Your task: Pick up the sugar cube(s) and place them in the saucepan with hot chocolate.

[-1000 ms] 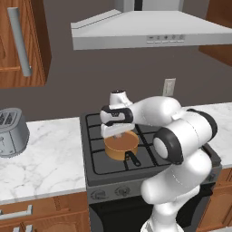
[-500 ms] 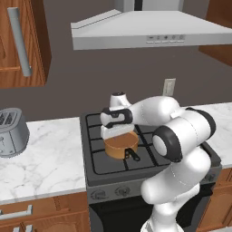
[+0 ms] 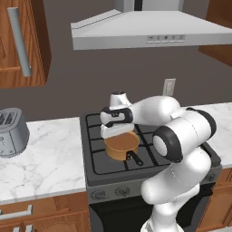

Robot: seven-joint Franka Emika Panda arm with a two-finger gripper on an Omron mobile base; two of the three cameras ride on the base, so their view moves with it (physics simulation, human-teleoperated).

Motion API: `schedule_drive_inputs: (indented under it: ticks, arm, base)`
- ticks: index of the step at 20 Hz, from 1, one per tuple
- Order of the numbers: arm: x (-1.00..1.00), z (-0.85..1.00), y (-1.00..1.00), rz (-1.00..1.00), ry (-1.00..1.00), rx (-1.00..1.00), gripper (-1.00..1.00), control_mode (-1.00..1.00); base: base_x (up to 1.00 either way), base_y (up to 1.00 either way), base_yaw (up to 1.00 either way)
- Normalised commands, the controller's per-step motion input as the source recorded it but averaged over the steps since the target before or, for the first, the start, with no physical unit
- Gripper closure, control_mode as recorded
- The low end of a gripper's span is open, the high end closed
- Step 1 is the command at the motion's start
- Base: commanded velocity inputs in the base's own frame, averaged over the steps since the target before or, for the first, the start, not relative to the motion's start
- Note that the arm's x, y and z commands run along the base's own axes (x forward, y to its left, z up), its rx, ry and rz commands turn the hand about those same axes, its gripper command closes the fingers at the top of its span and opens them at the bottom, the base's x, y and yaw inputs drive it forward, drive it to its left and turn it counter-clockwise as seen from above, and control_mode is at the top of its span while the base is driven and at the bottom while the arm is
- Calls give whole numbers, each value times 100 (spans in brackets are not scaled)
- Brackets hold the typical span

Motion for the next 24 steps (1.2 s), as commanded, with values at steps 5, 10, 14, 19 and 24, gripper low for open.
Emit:
schedule_drive_inputs:
  ticks: [5,10,14,19,24]
  arm:
    - [-17,0,0,0,0,0,-100,-100]
    - [-27,0,0,-1,-2,0,-100,-100]
    - [-41,25,0,-6,0,0,-100,-100]
    - [-38,79,-5,-7,-2,0,-100,-100]
    - [-23,90,-20,-9,-1,0,-100,-100]
  base:
    - [0,0,0]
    - [0,0,0]
    - [0,0,0]
    - [0,0,0]
    - [0,0,0]
